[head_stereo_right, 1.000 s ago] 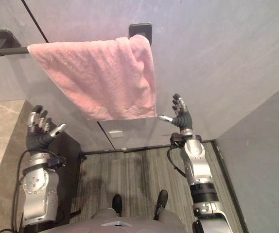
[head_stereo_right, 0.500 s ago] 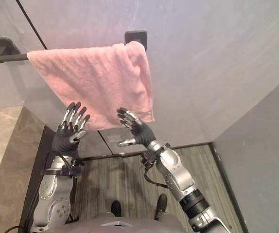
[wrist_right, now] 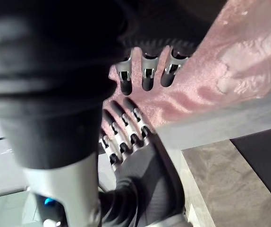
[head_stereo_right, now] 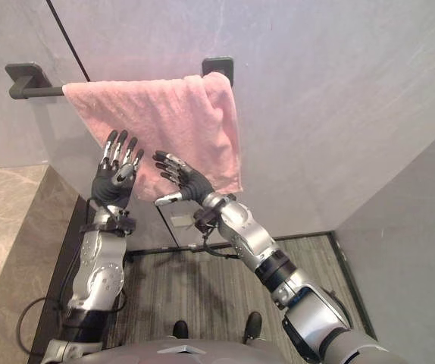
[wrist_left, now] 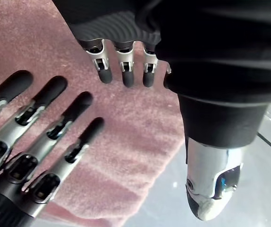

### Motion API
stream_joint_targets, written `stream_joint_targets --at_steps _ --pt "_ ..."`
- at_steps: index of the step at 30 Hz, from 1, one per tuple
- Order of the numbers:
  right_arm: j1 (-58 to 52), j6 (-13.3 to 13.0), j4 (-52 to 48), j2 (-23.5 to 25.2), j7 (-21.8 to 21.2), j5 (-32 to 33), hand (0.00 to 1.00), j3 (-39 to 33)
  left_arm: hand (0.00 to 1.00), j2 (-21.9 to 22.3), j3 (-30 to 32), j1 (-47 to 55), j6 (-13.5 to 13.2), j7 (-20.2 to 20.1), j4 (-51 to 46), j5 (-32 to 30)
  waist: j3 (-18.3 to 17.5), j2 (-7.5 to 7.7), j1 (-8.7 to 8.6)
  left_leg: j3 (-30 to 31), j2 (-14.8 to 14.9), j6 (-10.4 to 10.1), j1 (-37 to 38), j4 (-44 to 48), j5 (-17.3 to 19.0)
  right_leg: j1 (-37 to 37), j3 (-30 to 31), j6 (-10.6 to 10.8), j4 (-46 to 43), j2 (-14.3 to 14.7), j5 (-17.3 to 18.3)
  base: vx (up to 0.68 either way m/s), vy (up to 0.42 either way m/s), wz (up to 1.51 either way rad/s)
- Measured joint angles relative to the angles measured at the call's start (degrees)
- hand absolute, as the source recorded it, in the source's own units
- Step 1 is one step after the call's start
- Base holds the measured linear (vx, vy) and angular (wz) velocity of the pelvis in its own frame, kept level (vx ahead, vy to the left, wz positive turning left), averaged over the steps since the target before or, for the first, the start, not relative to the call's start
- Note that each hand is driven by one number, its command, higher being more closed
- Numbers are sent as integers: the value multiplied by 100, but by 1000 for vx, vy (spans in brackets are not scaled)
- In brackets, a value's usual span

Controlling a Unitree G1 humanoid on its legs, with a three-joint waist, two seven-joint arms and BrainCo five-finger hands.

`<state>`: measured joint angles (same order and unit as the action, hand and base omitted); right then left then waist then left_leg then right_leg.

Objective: Organize washtable

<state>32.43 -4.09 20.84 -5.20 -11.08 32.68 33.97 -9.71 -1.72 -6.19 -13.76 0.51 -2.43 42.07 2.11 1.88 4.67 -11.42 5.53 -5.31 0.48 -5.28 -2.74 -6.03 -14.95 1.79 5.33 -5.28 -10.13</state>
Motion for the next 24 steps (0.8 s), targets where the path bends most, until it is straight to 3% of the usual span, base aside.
stream_joint_targets --at_steps 6,10,15,24 --pt "788 67 851 350 354 223 0 -9 0 -223 22 -1160 -11 268 1205 474 8 14 51 -3 15 -1 -129 73 2 -97 19 -17 -4 1 -52 0 0 0" --pt "1308 71 1342 608 612 240 0 -65 0 -237 234 -1908 -21 397 2153 1253 59 54 45 -15 39 -3 -211 142 2 -157 46 -40 -6 24 -91 -12 -7 -2" --pt "1611 70 1357 820 862 454 0 -256 0 -251 578 -2314 -41 623 2491 1569 301 167 33 -72 73 -34 -235 179 12 -217 151 -71 -1 68 -123 -49 -14 -10" --pt "1609 70 1356 511 882 453 0 -576 0 -704 1434 -2333 -45 751 3035 1605 384 163 -99 -80 87 -50 -375 271 0 -345 188 -97 -7 98 -160 4 -5 -3"
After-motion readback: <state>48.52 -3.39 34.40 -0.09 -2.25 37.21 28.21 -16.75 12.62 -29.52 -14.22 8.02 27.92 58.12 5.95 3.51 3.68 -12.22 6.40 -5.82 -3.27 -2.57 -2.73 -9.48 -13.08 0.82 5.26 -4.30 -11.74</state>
